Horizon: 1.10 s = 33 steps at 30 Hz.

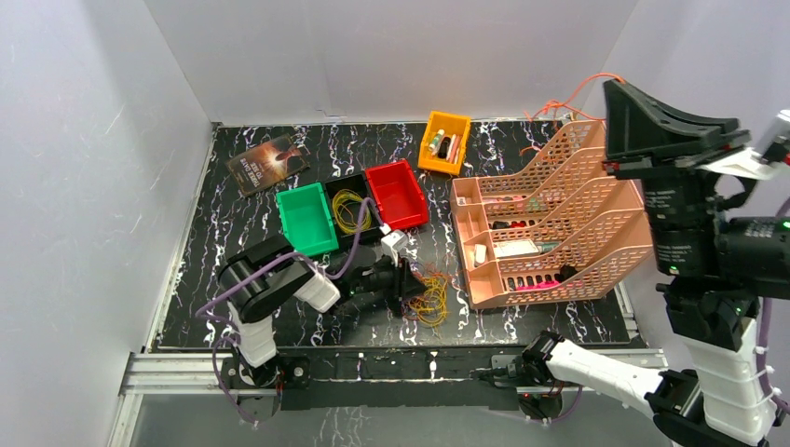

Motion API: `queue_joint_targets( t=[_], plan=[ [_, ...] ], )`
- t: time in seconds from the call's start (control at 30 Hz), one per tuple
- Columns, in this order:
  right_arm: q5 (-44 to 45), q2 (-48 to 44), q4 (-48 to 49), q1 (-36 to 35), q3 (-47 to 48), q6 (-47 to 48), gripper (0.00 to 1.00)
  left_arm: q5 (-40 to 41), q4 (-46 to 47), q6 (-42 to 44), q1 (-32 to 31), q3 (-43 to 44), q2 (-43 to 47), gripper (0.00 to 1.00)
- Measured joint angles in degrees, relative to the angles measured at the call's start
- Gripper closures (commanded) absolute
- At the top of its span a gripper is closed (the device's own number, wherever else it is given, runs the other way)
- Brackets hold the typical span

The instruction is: Untangle the cables

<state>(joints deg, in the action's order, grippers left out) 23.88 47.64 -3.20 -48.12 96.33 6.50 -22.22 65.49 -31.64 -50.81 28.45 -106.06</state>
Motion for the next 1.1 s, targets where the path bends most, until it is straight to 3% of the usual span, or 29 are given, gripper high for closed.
queue_joint_targets(
  t=[0.23,0.53,0.67,0.97,1.1],
  plan=[
    [1.44,4.17,-3.50,0.02,-2.29,-0.11,1.00,3.23,-6.49,1.62,-0.07,-1.01,14.23,0.36],
    [4.61,14.25,-8.76,0.02,-4.63,-1.77,1.00,11.06,-25.29,7.96,-0.07,3.10,32.30,0.22],
    [4.70,19.02,-10.12,0.02,-6.51,-2.69,1.00,17.51,-36.04,9.18,-0.07,3.32,38.49,0.03],
    [3.65,26.29,-8.96,0.94,-7.23,-4.17,1.00,37.64,-63.95,3.58,0.92,6.95,48.61,0.02],
    [0.39,29.79,-6.97,4.26,-7.17,-6.43,1.00,38.34,-73.37,1.05,8.22,10.73,48.92,0.02]
  ],
)
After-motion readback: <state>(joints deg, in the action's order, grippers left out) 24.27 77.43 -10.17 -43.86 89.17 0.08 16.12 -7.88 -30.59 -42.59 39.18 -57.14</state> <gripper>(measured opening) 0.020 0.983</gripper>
